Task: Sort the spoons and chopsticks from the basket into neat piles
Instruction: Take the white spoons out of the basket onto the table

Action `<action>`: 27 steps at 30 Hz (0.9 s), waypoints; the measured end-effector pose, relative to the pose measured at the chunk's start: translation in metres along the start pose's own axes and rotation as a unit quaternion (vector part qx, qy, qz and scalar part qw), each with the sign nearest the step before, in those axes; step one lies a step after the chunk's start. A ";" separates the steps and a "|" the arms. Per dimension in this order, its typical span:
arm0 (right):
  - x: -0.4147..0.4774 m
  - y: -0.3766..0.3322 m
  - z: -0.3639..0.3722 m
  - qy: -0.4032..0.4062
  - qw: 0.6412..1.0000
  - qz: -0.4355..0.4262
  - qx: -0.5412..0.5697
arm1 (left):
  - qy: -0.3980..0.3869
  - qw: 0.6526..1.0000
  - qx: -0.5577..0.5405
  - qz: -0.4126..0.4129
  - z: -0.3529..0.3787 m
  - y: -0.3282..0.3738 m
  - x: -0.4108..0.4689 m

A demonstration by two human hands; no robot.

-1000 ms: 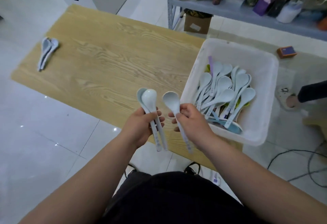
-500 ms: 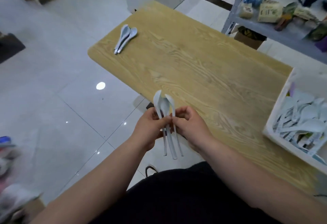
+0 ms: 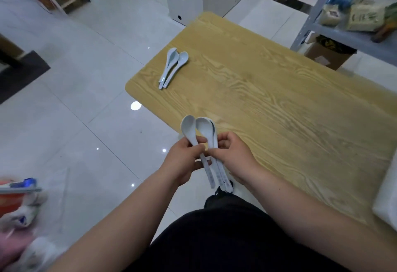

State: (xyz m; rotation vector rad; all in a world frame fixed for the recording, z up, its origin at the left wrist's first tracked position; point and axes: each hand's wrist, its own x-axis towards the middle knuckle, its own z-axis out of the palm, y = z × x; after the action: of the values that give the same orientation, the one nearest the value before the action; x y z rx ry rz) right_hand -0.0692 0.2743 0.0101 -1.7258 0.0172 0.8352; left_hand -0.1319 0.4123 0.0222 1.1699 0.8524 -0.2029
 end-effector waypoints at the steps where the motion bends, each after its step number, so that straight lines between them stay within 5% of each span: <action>1: 0.014 -0.007 0.003 -0.006 1.000 0.007 0.008 | 0.005 1.000 0.010 0.002 -0.004 0.011 0.010; 12: 0.127 -0.047 0.038 0.017 0.993 0.101 0.067 | 0.025 0.996 0.082 0.000 -0.049 0.073 0.105; 22: 0.231 -0.074 0.088 0.157 0.964 0.190 0.099 | 0.046 0.992 0.115 -0.013 -0.154 0.148 0.245; 27: 0.291 -0.095 0.118 0.241 0.941 0.213 0.109 | 0.041 0.975 0.218 -0.006 -0.180 0.191 0.317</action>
State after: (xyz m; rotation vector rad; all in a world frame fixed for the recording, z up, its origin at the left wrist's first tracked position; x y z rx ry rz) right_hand 0.1269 0.5234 -0.0751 -1.6965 0.8098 0.6644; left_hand 0.1033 0.7350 -0.0772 1.5916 0.9140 -0.3660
